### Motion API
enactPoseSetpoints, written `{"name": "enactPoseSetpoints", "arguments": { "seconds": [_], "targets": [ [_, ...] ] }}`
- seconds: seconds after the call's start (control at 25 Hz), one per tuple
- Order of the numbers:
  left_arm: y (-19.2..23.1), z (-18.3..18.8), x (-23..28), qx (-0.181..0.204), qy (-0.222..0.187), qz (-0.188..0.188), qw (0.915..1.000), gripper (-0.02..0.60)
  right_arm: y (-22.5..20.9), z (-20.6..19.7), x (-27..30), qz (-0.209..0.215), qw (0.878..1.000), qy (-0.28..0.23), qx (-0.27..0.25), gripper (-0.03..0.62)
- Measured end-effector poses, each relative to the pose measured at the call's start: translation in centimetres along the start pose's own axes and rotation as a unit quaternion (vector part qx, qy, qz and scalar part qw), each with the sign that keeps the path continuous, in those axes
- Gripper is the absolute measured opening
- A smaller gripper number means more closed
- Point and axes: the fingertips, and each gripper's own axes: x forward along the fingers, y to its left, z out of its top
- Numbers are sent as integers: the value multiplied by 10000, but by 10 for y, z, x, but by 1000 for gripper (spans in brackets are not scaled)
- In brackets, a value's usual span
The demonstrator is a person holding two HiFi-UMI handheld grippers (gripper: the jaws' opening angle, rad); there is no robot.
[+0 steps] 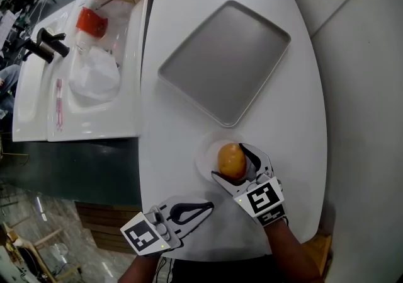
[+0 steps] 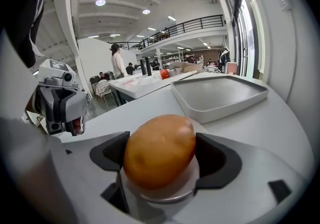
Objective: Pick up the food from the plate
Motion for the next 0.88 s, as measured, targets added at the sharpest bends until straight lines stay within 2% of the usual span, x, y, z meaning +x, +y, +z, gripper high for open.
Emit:
{"name": "enactPoseSetpoints", "arguments": {
  "seconds": [0.48,0.68,0.88],
  "targets": [
    [-14,4,-9,71,-99,38,9999,9,13,15,-21,1,9998,-172,-46,410],
    [-28,13,-19,289,-199,57,9994,9,24,36,-44,-92,9988,-448,-193,410],
    [-61,23,-32,596,-221,2,9980,9,50,57,-83,-154,9965,-755,-314,408]
  ]
}}
